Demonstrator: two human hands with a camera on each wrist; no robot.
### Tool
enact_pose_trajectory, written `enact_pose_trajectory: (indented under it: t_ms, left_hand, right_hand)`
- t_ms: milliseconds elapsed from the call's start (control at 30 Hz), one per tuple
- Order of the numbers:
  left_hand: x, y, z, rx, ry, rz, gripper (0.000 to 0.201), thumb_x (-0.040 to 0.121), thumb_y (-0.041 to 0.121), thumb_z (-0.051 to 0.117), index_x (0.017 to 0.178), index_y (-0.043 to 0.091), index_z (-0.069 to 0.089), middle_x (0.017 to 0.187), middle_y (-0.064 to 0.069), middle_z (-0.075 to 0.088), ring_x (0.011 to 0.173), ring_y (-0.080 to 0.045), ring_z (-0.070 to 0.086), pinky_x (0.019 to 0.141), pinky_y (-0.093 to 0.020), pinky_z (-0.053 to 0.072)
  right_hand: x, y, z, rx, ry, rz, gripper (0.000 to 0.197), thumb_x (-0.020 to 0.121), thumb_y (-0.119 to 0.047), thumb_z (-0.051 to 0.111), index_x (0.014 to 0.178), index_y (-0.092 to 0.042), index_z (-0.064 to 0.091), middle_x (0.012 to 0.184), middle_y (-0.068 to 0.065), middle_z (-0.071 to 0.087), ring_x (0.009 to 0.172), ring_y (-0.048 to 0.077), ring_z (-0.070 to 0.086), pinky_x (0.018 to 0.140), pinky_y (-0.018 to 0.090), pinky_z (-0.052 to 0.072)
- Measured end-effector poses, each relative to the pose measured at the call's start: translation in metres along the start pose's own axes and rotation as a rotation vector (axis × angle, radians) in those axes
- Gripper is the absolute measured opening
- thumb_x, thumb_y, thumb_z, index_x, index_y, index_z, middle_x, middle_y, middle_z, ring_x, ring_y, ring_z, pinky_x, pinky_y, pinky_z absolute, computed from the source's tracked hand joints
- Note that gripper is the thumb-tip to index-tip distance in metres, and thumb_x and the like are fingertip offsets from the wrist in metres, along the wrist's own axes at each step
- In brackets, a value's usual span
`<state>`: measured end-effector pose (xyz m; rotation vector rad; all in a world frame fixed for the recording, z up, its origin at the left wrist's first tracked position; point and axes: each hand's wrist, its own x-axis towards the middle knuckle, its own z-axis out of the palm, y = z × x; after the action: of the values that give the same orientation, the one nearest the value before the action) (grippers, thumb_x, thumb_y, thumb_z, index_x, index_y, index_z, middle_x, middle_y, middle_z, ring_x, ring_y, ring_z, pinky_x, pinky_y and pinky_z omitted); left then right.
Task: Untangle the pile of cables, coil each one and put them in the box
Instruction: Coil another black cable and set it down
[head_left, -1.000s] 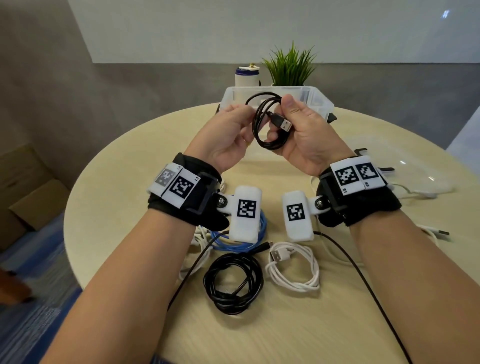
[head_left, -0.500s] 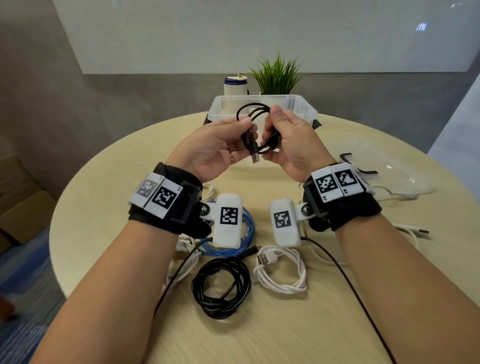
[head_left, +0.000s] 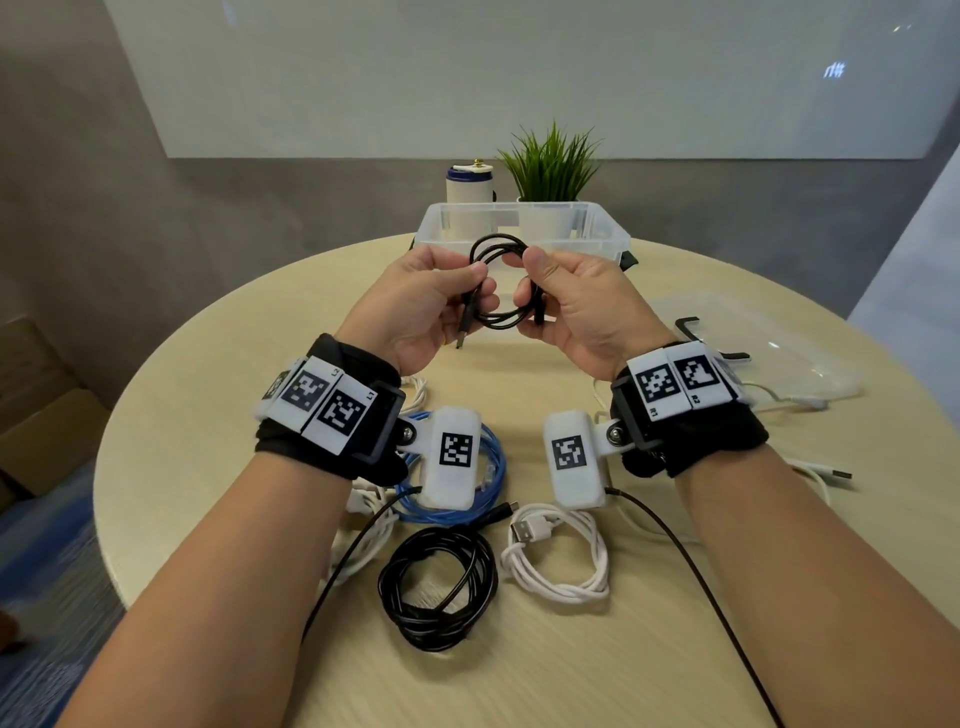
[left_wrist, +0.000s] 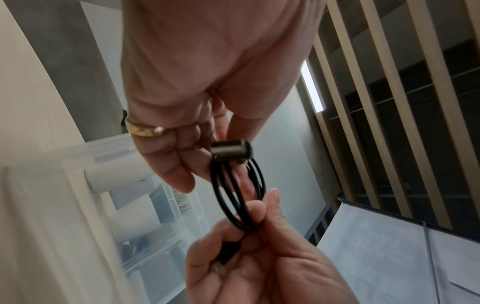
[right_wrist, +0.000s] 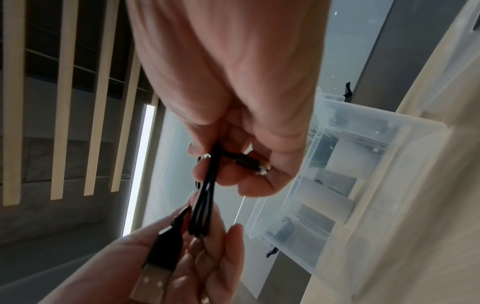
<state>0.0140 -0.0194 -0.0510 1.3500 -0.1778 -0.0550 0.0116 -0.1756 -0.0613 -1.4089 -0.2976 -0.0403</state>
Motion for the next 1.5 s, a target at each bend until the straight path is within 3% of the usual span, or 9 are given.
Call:
enact_pose_trajectory:
  t_ms: [367,533,633,767,900,1033,1133,1367,1500]
  left_hand:
    - [-0.0028,0.0010,-0.0005,0.228,-0.061,-0.054,0.015,0.095,0.017,0.054,0.081,0.016,0.059,0.068,0.005,0.061,0.069,-0.012,0.058,0.073,-0.034,0.047]
    - [-0.0049,0.0027,-0.0049,0.277,-0.199,-0.099,0.012,0.093,0.021,0.056,0.081,0.020,0.059,0.076,0.008,0.062,0.078,-0.010,0.057,0.085,-0.038,0.041]
    - [-0.0069,0.0027,-0.0048,0.246,-0.259,-0.110,0.015,0.095,0.021,0.051,0.082,0.019,0.059,0.078,0.009,0.063,0.082,-0.010,0.057,0.079,-0.035,0.040]
    - [-0.0051,0.0022,-0.0024,0.194,-0.185,-0.101,0.018,0.096,0.020,0.050,0.083,0.018,0.061,0.075,0.007,0.065,0.075,-0.009,0.060,0.068,-0.030,0.041]
    - [-0.0013,-0.0007,0.0004,0.072,-0.040,0.004,0.015,0.093,0.004,0.053,0.094,0.019,0.054,0.072,0.001,0.069,0.065,-0.011,0.064,0.062,-0.028,0.049]
    - [-0.0004,-0.0018,0.0014,0.020,0.004,0.148,0.020,0.088,-0.008,0.055,0.091,0.011,0.054,0.077,-0.009,0.065,0.062,-0.018,0.062,0.065,-0.032,0.052]
    - [0.0004,-0.0026,0.0004,0.072,0.028,0.192,0.017,0.087,-0.007,0.058,0.091,0.009,0.058,0.069,-0.007,0.067,0.061,-0.021,0.062,0.070,-0.037,0.045]
    - [0.0009,-0.0026,0.0016,0.191,0.036,0.214,0.011,0.091,-0.004,0.055,0.091,0.004,0.061,0.070,-0.010,0.063,0.056,-0.018,0.058,0.061,-0.028,0.054]
    - [0.0028,-0.0049,0.0018,0.210,0.009,0.187,0.014,0.095,0.003,0.050,0.090,0.006,0.062,0.067,-0.004,0.061,0.055,-0.013,0.056,0.067,-0.033,0.050]
  right_hand:
    - [-0.0018,0.0000,-0.0026,-0.116,0.016,-0.020,0.019,0.099,-0.015,0.047,0.093,-0.014,0.064,0.067,-0.001,0.057,0.065,0.011,0.054,0.064,0.025,0.043]
    - [-0.0006,-0.0013,-0.0047,-0.076,0.050,-0.031,0.019,0.099,-0.013,0.048,0.088,-0.010,0.064,0.068,0.004,0.057,0.063,0.014,0.056,0.067,0.027,0.050]
    - [0.0007,-0.0011,-0.0048,-0.072,0.047,-0.038,0.019,0.099,-0.012,0.048,0.088,-0.008,0.064,0.068,0.005,0.056,0.062,0.014,0.056,0.066,0.026,0.052]
    - [0.0009,-0.0022,-0.0054,-0.030,0.013,-0.013,0.020,0.099,-0.012,0.046,0.090,-0.008,0.063,0.062,0.001,0.056,0.059,0.013,0.056,0.065,0.026,0.052]
    - [-0.0010,-0.0037,-0.0029,-0.015,-0.005,0.001,0.020,0.099,-0.012,0.046,0.088,-0.008,0.061,0.059,-0.001,0.056,0.059,0.014,0.056,0.061,0.024,0.051]
    - [-0.0013,-0.0051,-0.0018,-0.010,-0.008,-0.004,0.020,0.100,-0.013,0.045,0.089,-0.008,0.062,0.061,0.000,0.057,0.061,0.014,0.057,0.061,0.025,0.050]
    - [-0.0009,-0.0056,-0.0017,-0.003,-0.006,-0.017,0.019,0.099,-0.012,0.046,0.090,-0.009,0.062,0.060,-0.001,0.057,0.060,0.014,0.057,0.061,0.024,0.049]
    - [-0.0011,-0.0036,-0.0013,0.013,-0.017,-0.048,0.019,0.099,-0.011,0.045,0.094,-0.008,0.063,0.058,-0.001,0.058,0.059,0.014,0.057,0.065,0.027,0.048]
    - [0.0003,-0.0022,-0.0002,-0.028,0.011,-0.088,0.017,0.099,-0.010,0.047,0.097,-0.011,0.063,0.060,-0.001,0.059,0.059,0.014,0.057,0.061,0.026,0.047]
